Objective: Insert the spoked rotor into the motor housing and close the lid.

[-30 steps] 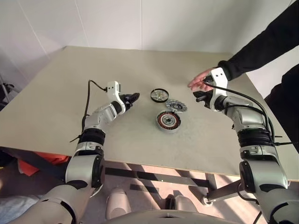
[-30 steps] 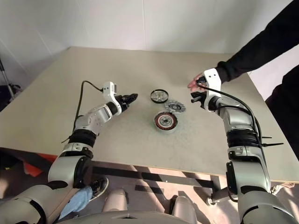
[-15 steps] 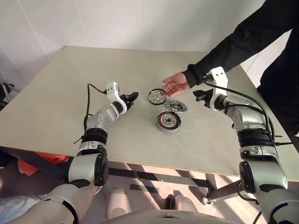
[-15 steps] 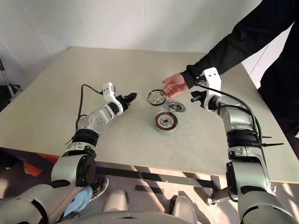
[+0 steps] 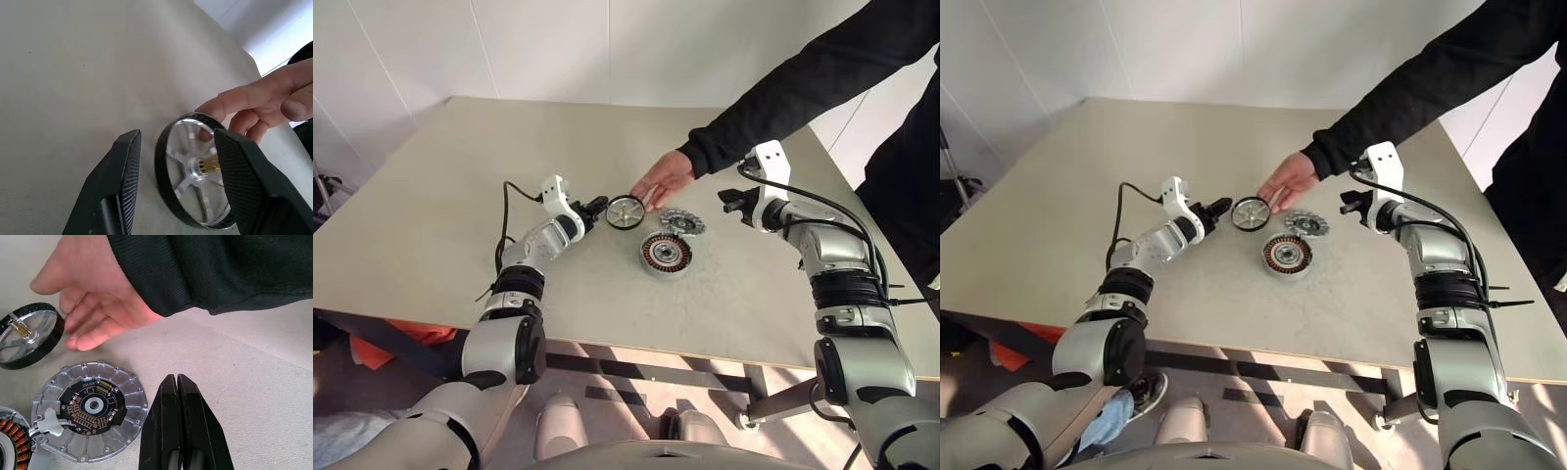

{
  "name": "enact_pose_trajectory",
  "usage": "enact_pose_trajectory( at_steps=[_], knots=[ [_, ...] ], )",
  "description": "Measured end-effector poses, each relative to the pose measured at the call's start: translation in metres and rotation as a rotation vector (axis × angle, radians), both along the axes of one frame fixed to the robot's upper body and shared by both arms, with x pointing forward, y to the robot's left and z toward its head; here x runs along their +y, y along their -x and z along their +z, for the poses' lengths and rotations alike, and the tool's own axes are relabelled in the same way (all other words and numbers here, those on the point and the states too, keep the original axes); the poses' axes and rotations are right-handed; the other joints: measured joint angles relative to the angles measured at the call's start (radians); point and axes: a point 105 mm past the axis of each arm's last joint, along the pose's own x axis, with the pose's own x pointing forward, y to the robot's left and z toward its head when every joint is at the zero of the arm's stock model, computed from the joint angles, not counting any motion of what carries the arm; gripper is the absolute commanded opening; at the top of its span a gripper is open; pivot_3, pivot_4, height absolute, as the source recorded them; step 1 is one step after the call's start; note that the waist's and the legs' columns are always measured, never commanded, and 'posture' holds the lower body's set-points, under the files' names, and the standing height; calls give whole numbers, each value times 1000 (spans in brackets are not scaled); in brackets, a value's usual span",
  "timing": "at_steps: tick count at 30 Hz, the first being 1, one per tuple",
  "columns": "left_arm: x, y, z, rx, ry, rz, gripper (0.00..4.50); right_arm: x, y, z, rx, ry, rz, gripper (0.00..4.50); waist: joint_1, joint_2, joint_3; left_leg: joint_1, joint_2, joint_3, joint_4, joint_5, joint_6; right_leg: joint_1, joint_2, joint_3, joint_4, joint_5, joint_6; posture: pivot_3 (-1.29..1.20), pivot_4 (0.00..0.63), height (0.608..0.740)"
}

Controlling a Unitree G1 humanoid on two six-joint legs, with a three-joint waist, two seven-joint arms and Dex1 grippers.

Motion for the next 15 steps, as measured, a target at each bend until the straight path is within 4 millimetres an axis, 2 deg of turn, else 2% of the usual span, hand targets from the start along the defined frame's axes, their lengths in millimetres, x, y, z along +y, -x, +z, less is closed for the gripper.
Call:
enact_pose_trajectory(
  at_steps=[6, 10, 15],
  knots=[
    [-21, 0, 11, -118, -126, -95, 2493, -1, 1, -2, 4, 2, -3, 0, 1, 0, 0, 0, 0, 0, 0, 0, 0, 0, 0, 0, 0, 0, 0, 0, 0, 740],
    [-33, -4, 19, -220, -283, -141, 2493, 0, 1, -4, 8, 1, -3, 0, 1, 0, 0, 0, 0, 0, 0, 0, 0, 0, 0, 0, 0, 0, 0, 0, 0, 740],
    [-40, -2, 7, -259, -432, -183, 2493, 1, 3, -5, 2, 5, 1, 0, 1, 0, 0, 0, 0, 0, 0, 1, -1, 0, 0, 0, 0, 0, 0, 0, 0, 740]
  ],
)
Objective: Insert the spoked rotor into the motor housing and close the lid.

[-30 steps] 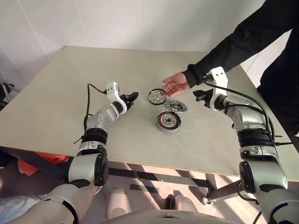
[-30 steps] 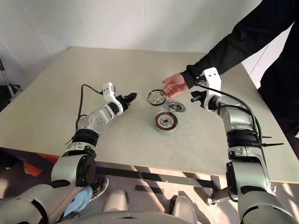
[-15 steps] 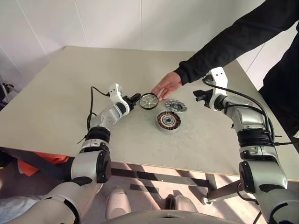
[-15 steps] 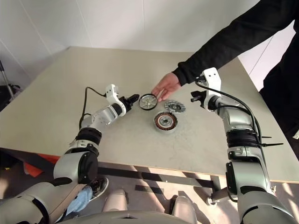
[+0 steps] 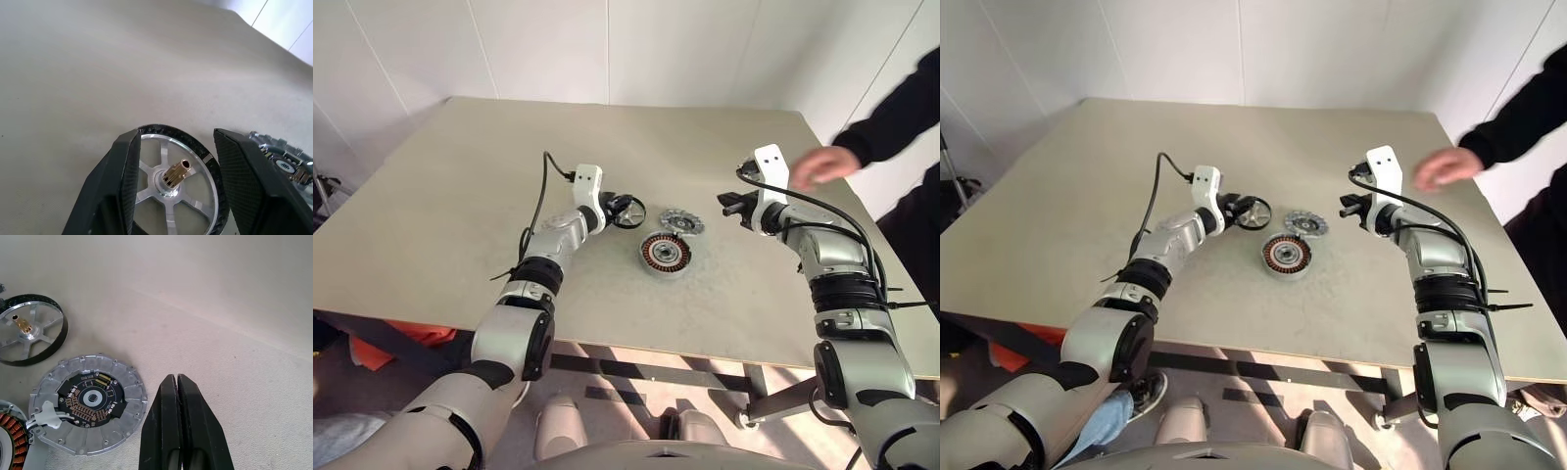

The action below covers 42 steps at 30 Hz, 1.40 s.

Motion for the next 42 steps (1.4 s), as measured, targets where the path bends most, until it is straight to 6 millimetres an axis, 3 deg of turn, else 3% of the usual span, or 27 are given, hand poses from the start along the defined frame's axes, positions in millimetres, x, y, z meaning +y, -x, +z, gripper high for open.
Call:
enact_pose_trajectory(
  at_steps=[13, 21, 24, 29, 42],
  knots=[
    [-9, 4, -20, 24, -61, -5, 2493, 0, 2, -1, -1, 3, 2, 0, 1, 0, 0, 0, 0, 0, 0, 0, 1, 0, 0, 0, 0, 0, 0, 0, 0, 740],
    [-11, 0, -19, 66, -28, 58, 2493, 0, 3, -4, 11, 2, -1, 0, 2, 0, 0, 0, 0, 0, 0, 0, 1, 0, 0, 0, 0, 0, 0, 0, 0, 740],
    [-12, -2, -19, 73, -21, 76, 1924, -1, 5, -7, 22, 2, -4, 0, 2, 0, 0, 0, 0, 0, 0, 0, 1, 0, 0, 0, 0, 0, 0, 0, 0, 740],
    [-11, -5, -13, 65, -8, 98, 218, -2, 5, -8, 26, 2, -6, 0, 2, 0, 0, 0, 0, 0, 0, 0, 1, 0, 0, 0, 0, 0, 0, 0, 0, 740],
    [-9, -6, -13, 71, -1, 118, 109, -1, 5, -4, 6, 10, -8, 0, 3, 0, 0, 0, 0, 0, 0, 0, 1, 0, 0, 0, 0, 0, 0, 0, 0, 740]
  ],
)
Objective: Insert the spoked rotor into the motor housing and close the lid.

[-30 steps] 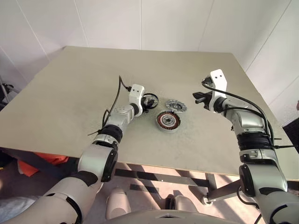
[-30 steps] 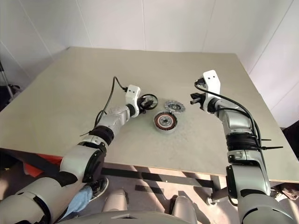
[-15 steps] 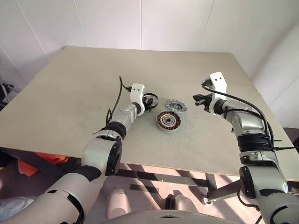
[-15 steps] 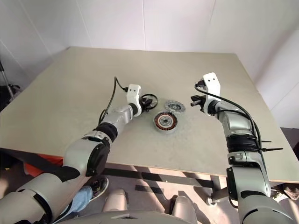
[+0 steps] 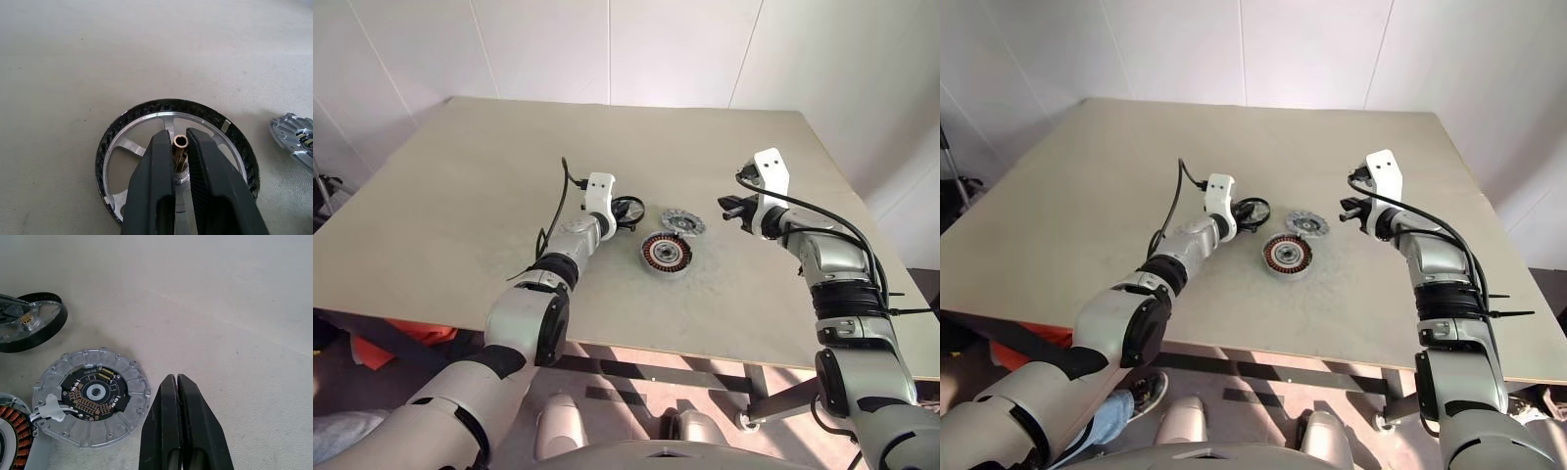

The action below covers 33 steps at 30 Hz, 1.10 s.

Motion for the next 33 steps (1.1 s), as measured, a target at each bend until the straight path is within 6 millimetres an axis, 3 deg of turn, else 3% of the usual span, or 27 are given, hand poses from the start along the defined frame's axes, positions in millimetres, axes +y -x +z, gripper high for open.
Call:
enact_pose_trajectory(
  at_steps=[4, 9, 16, 21, 26, 30, 33],
  knots=[
    [4, -3, 6, 38, 142, 40, 109, 0, 0, 0, 0, 0, 0, 0, -1, 0, 0, 0, 0, 0, 0, 0, 0, 0, 0, 0, 0, 0, 0, 0, 0, 740],
    [5, -8, 34, 122, 526, 27, 109, -4, 0, 2, -6, -8, -14, 0, 1, 0, 0, 0, 0, 0, 0, 0, 0, 0, 0, 0, 0, 0, 0, 0, 0, 740],
    [42, -6, 77, 237, 1147, -51, 109, -22, 9, -6, 31, -141, -87, 0, 1, 0, 0, 1, 0, 1, -2, -1, 1, 0, 0, 0, 0, 0, -1, 0, 0, 740],
    [51, 11, 61, 359, 1447, -96, 109, 0, 16, 4, 7, -324, -33, 0, 2, 0, 1, 1, 0, 1, -2, -1, 2, 0, 0, 0, -1, 0, -1, 0, 0, 740],
    [31, 30, 46, 476, 1607, -169, 109, 24, 28, 22, -77, -406, 76, 0, 17, 0, 1, 0, 0, 1, -2, -1, 2, 0, 0, -1, -1, 0, 0, 0, 0, 740],
    [4, 40, 51, 531, 1704, -257, 109, 46, 40, 41, -147, -483, 198, 0, 23, 0, 1, 0, -1, 1, -3, -1, 1, 0, -1, -1, -2, 0, 0, 0, 0, 740],
    [-4, 44, 59, 535, 1791, -303, 109, 58, 48, 49, -186, -494, 267, 0, 22, 0, 1, 1, -1, 1, -4, -1, 1, 0, -1, -1, -2, 0, 0, 0, 0, 740]
  ],
)
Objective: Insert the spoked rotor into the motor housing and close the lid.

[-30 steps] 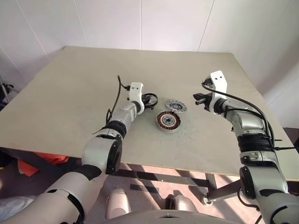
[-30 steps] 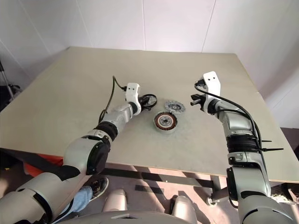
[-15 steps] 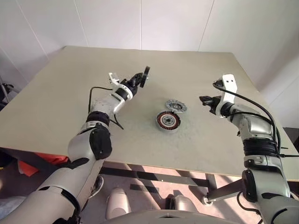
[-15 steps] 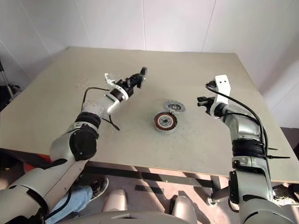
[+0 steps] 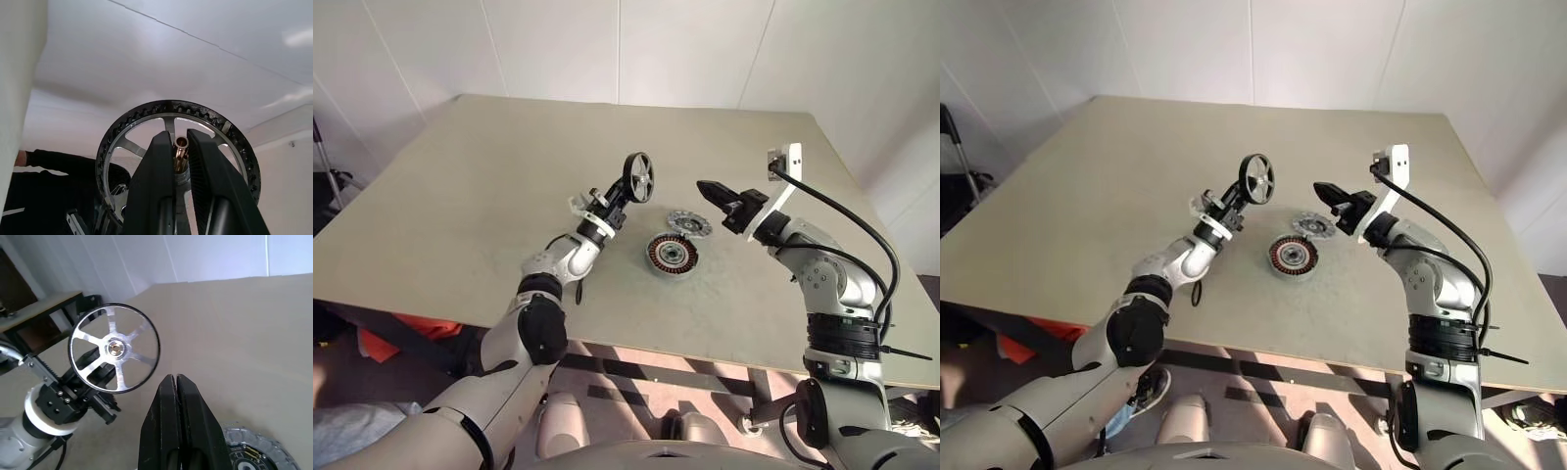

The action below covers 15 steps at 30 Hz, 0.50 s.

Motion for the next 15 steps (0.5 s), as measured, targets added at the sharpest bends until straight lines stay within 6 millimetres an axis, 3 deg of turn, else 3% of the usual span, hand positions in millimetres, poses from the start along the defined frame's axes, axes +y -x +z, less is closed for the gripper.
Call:
enact_pose_trajectory(
  at_steps=[3, 4, 6, 11, 15],
  knots=[
    [-1, 2, 5, -10, 51, -10, 109, 7, 3, -1, -16, -13, 20, 0, -3, 0, 0, 1, 0, 0, -1, 0, -1, 0, 0, 0, 0, 0, 0, 0, 0, 740],
    [0, 2, 7, -17, 61, -6, 109, 7, 3, -1, -19, -18, 19, 188, -3, 0, 0, 1, 0, 0, -1, 0, -1, 0, 0, 0, 0, 0, 0, 0, 0, 740],
    [3, 2, 9, -23, 80, 3, 109, 8, 3, 1, -31, -35, 17, 629, -2, 0, 0, 1, 0, 0, -1, 0, -1, 0, 0, 0, 0, 0, 1, 0, 0, 740],
    [6, 5, 7, -16, 108, 2, 109, 13, 0, 7, -68, -80, 0, 2292, -3, 0, 0, 1, -1, 0, -2, 0, -1, 0, 0, 0, -1, 0, 1, 0, 0, 740],
    [6, 5, 6, -11, 110, -1, 109, 18, -3, 19, -128, -109, -23, 2292, -3, 0, 0, 1, -1, 0, -2, 1, -1, 0, 0, 0, -1, 0, 1, 0, 0, 740]
  ],
)
